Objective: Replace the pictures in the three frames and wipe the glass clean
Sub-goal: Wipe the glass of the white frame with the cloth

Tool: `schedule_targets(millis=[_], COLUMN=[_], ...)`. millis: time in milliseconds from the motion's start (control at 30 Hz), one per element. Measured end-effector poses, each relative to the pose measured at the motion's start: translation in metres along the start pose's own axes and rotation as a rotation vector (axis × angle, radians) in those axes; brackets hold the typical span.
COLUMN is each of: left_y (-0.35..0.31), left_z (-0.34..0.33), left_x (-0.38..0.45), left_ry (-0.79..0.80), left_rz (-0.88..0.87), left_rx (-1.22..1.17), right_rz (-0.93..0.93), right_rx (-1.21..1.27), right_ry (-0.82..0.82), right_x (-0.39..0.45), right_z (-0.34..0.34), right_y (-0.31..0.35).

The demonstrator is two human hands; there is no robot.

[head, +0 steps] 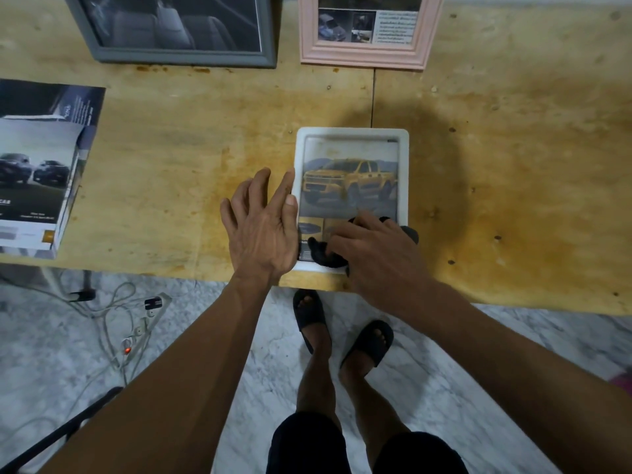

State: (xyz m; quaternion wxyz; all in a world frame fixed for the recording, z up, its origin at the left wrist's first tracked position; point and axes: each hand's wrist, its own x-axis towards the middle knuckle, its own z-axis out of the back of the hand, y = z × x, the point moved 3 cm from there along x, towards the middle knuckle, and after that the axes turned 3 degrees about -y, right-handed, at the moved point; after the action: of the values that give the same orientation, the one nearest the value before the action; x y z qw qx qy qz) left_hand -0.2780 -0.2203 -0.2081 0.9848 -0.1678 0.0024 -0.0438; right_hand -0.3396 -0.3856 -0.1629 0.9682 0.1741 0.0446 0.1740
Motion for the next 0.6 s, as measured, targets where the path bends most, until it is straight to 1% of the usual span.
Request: schedule_targets(millis=[100, 133, 167, 200, 233, 267, 333, 367, 400, 433, 533, 600], left_y=[0.001, 0.001, 0.001, 0.001, 0.001, 0.001, 0.001, 0.002, 0.002, 0.001, 0.001, 0.001], left_z=[0.000, -0.001, -0.001, -0.001, -0.002, -0.002, -0.002, -0.002, -0.002, -0.002, -0.001, -0.002], left_x=[0.001, 0.000, 0.000, -0.001, -0.001, 0.000, 0.000, 0.000, 0.000, 0.000, -0.001, 0.000], left_ry=[0.000, 0.000, -0.002, -0.004, -0.004, 0.000, 0.009, 0.011, 0.011, 0.012, 0.020, 0.031], left_rz=[0.004, 0.004, 0.003, 0.001, 0.002, 0.004, 0.010, 0.010, 0.008, 0.007, 0.018, 0.031], left_rx=[-0.004, -0.006, -0.002, 0.007, 0.015, 0.019, 0.022, 0.021, 0.018, 0.016, 0.019, 0.024], right_rz=[0.031, 0.000, -0.075, -0.185, -0.290, -0.355, -0.404, -0.394, -0.372, -0.353, -0.271, -0.197], right_rx=[-0.096, -0.108, -0.051, 0.078, 0.228, 0.335, 0.381, 0.345, 0.299, 0.251, 0.034, -0.068], right_ry=[0.104, 0.140, 0.145, 0.131, 0.063, -0.051, -0.282, -0.353, -0.383, -0.363, -0.201, -0.192], right_x=[0.001, 0.003, 0.008, 0.017, 0.028, 0.041, 0.070, 0.084, 0.097, 0.108, 0.115, 0.106], right_z=[0.009, 0.012, 0.018, 0.027, 0.036, 0.045, 0.058, 0.059, 0.058, 0.054, 0.031, 0.017], right_y=[-0.011, -0.017, -0.023, -0.031, -0.039, -0.046, -0.059, -0.063, -0.066, -0.067, -0.063, -0.057])
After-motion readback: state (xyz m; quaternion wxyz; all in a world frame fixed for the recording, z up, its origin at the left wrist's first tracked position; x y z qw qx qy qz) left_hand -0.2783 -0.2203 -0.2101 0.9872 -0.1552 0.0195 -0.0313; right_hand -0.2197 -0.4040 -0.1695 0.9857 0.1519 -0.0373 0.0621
